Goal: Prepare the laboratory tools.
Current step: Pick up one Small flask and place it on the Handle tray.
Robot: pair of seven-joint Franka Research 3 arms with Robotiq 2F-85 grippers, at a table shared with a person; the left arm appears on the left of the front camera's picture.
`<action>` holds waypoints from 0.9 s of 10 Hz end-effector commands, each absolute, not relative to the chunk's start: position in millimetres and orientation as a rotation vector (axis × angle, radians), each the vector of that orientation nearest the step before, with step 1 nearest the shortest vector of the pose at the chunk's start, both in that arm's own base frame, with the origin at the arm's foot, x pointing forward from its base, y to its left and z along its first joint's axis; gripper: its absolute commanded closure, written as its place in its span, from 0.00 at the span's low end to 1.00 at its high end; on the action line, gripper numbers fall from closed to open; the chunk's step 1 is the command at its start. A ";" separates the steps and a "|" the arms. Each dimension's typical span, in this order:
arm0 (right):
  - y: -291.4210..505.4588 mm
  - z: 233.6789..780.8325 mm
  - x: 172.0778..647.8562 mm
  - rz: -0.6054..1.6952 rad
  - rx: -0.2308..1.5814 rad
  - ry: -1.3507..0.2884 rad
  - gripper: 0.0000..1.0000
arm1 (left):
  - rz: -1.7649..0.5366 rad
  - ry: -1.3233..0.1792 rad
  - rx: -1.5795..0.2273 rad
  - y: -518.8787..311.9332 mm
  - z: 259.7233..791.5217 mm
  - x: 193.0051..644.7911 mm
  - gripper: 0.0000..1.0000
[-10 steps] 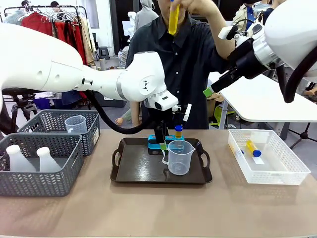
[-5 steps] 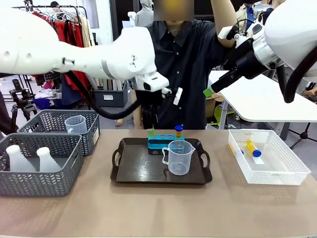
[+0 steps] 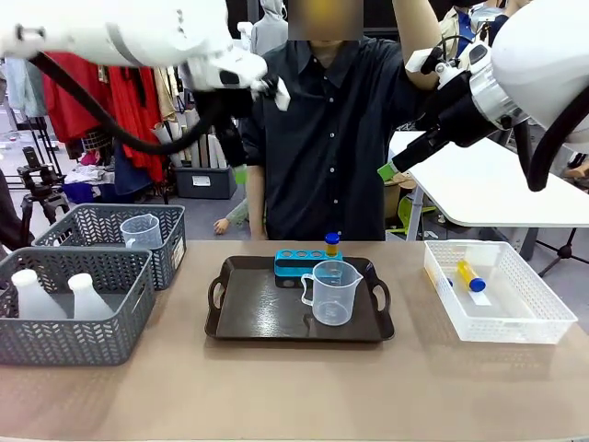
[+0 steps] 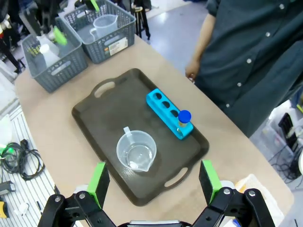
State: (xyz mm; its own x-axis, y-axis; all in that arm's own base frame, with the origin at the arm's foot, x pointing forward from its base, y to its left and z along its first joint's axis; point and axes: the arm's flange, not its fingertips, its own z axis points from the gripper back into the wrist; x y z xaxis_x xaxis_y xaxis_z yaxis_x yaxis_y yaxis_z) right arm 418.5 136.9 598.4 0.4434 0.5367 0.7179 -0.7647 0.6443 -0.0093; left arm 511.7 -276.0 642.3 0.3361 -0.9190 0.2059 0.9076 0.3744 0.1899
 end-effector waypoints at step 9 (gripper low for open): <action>136.2 599.3 419.0 0.829 0.344 -0.755 0.00 | -0.362 -0.382 0.131 -125.8 673.8 455.8 0.00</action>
